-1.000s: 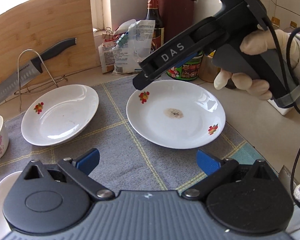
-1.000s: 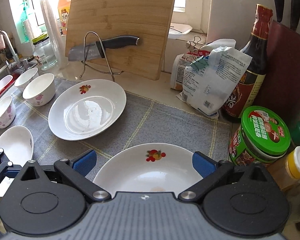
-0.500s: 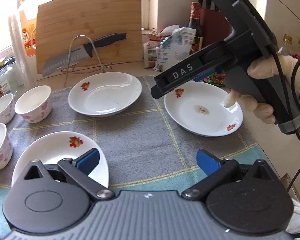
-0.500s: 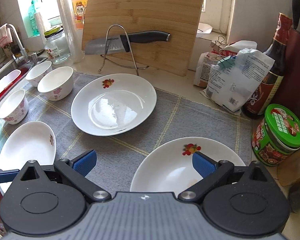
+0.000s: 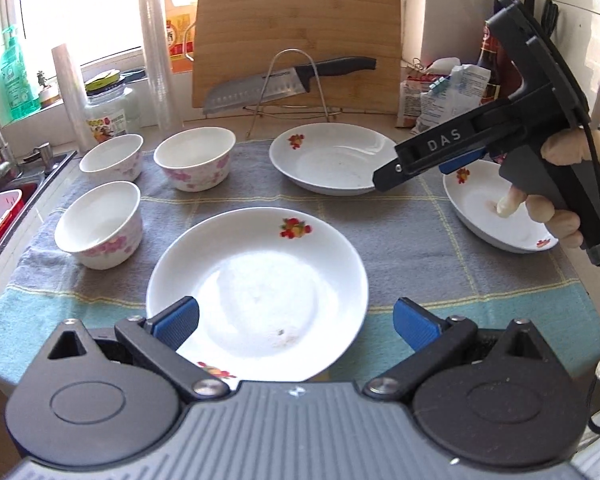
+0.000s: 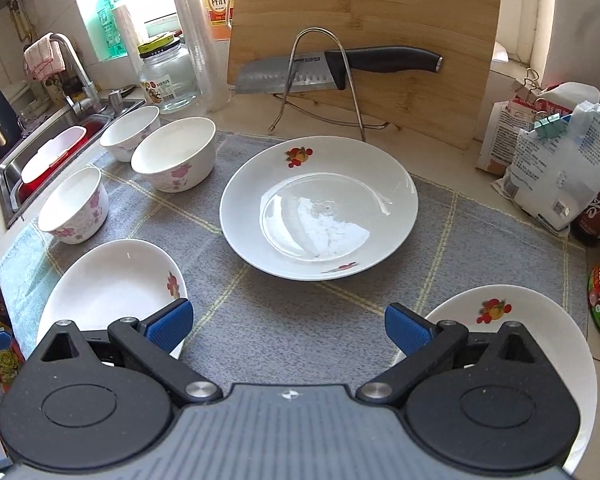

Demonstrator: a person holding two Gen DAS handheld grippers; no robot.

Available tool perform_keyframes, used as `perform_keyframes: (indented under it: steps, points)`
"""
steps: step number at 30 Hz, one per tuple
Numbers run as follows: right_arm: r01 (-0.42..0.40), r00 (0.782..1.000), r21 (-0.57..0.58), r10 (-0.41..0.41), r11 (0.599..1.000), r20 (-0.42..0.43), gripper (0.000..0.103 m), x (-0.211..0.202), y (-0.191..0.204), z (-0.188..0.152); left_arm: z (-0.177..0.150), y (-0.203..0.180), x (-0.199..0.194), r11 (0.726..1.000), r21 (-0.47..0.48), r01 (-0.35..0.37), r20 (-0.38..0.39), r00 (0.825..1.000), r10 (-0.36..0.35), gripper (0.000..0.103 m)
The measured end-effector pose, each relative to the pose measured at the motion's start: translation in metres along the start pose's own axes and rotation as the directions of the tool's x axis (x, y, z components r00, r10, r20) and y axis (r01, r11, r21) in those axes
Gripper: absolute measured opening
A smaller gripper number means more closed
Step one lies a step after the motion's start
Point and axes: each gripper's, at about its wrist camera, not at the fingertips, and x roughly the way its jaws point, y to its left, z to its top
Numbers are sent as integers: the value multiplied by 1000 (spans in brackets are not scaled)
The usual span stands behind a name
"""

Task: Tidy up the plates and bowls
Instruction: 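Grasp the rim of the large white plate on the card with the right gripper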

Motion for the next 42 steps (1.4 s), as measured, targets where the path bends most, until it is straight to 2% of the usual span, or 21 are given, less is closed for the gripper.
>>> perform_keyframes:
  steps: [4, 12, 18, 25, 33, 39, 42]
  points:
    - [27, 1000, 44, -27, 999, 3, 103, 6, 13, 2, -9, 31, 3, 998, -14, 62, -19, 998, -62, 102]
    - [13, 1000, 121, -13, 993, -1, 103, 18, 39, 6, -24, 68, 23, 981, 80, 175, -90, 982, -167, 102]
    - [9, 1000, 169, -4, 986, -29, 103, 29, 54, 4, -37, 95, 42, 962, 123, 245, -109, 966, -232, 102]
    - [-34, 998, 236, 47, 971, -47, 103, 33, 68, -7, -45, 100, 62, 913, 234, 333, -135, 942, -309, 102]
    - [-68, 992, 264, 92, 962, -81, 103, 35, 84, -32, -43, 100, 78, 871, 332, 362, -97, 932, -350, 102]
    - [-97, 988, 265, 124, 959, -87, 103, 41, 87, -41, -39, 100, 85, 843, 367, 394, -96, 917, -387, 102]
    - [-128, 984, 245, 155, 961, -92, 103, 48, 89, -40, -37, 100, 88, 838, 372, 400, -94, 914, -394, 102]
